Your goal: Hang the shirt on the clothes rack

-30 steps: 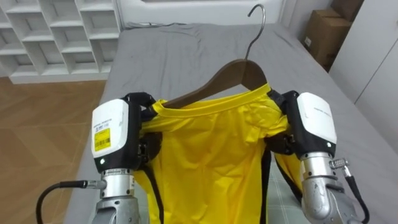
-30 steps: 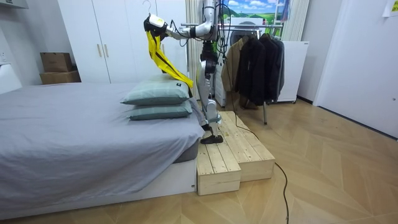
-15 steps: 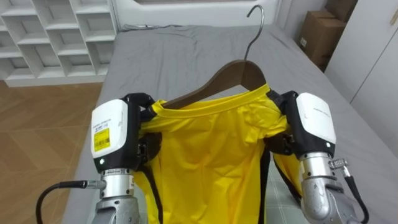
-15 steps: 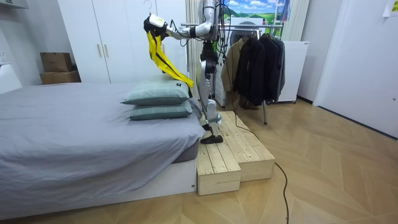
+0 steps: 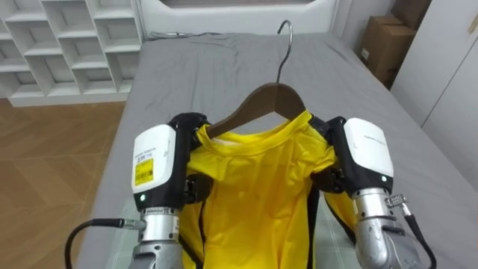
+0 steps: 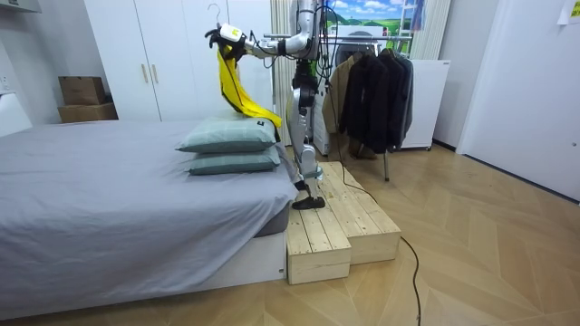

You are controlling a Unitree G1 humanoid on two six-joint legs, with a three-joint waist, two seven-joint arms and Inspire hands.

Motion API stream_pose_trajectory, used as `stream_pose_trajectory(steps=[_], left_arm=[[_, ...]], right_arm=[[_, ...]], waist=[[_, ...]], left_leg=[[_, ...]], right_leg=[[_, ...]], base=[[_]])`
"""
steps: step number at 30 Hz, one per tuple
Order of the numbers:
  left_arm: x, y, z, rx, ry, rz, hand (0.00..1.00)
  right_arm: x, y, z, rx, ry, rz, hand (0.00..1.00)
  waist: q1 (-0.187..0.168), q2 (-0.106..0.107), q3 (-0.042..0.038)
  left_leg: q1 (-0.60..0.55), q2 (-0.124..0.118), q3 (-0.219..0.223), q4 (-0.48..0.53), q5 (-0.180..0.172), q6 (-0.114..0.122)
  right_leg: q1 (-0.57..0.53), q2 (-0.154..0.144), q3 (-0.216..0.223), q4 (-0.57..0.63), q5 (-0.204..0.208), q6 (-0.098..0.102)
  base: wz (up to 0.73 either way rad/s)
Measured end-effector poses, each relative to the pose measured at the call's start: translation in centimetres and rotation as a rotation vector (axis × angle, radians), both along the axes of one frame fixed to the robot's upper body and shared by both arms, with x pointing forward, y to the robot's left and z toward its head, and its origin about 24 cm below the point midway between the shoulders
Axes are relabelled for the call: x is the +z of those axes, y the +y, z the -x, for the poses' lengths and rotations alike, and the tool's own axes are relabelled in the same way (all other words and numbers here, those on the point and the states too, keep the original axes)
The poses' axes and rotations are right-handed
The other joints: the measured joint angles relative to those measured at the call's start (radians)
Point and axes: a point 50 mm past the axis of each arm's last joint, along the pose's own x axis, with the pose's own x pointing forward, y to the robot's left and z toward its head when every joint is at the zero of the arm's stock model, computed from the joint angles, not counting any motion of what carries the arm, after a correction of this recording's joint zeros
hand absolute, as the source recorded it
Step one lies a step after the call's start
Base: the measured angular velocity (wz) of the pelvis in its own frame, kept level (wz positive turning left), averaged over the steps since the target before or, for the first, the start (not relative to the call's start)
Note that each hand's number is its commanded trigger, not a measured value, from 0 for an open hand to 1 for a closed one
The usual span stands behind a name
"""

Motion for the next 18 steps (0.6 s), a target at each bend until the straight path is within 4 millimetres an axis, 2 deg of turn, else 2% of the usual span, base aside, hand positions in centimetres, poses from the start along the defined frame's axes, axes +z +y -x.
stream_pose_trajectory(steps=[6,18], left_arm=[[-0.3,-0.4,0.0,-0.039,0.038,-0.009,0.0],[-1.3,-0.2,0.3,-0.072,0.102,-0.025,0.0]], right_arm=[[-0.8,0.0,0.4,0.015,0.06,0.0,1.0],[-1.3,-0.7,0.3,-0.007,0.093,0.007,1.0]], waist=[[-0.005,-0.001,0.0007],[-0.012,-0.004,0.0023]], left_leg=[[0.01,0.001,0.021,-0.005,0.0,0.0],[0.015,0.001,0.032,-0.008,0.0,0.0]], right_leg=[[0.001,0.002,0.018,0.0,0.0,0.0],[0.013,0.001,0.016,-0.011,-0.002,0.002]], base=[[-0.08],[0.0]])
